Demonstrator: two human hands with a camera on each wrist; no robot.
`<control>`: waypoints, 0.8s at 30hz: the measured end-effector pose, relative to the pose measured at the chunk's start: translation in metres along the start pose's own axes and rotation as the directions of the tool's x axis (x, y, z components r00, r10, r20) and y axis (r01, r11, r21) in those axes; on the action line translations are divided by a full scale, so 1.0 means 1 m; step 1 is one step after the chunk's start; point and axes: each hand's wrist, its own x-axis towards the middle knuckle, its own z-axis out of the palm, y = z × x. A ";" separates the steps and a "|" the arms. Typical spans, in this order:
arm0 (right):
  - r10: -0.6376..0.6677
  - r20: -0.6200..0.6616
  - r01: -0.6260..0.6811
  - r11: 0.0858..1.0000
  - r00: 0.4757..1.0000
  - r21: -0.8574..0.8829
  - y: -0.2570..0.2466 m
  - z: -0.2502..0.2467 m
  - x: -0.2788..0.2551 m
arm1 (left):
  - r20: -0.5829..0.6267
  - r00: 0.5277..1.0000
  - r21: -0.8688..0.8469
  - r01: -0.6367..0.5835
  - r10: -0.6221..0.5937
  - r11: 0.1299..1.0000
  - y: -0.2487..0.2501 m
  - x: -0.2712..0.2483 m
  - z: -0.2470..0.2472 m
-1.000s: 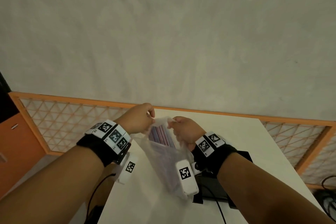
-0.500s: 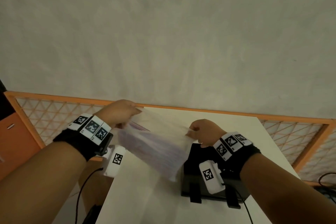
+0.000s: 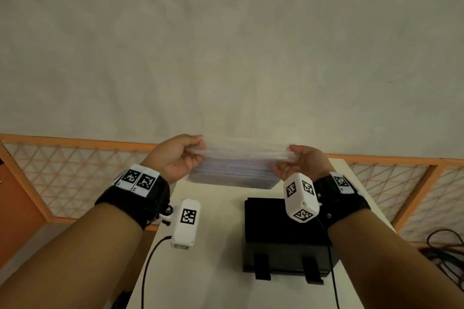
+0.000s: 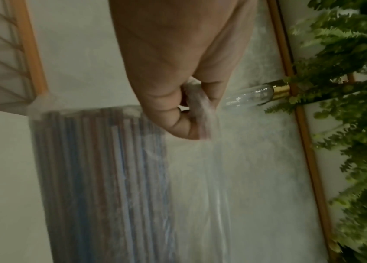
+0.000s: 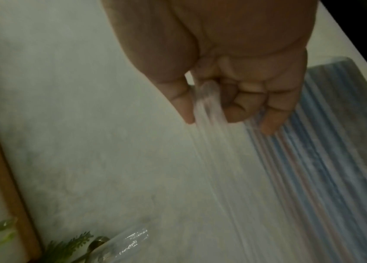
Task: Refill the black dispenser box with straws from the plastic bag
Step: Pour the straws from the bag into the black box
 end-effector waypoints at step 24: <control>-0.144 -0.266 -0.020 0.847 0.953 -0.531 -0.020 -0.133 0.015 | 0.076 0.955 0.277 -0.296 0.286 0.914 -0.105 0.031 0.097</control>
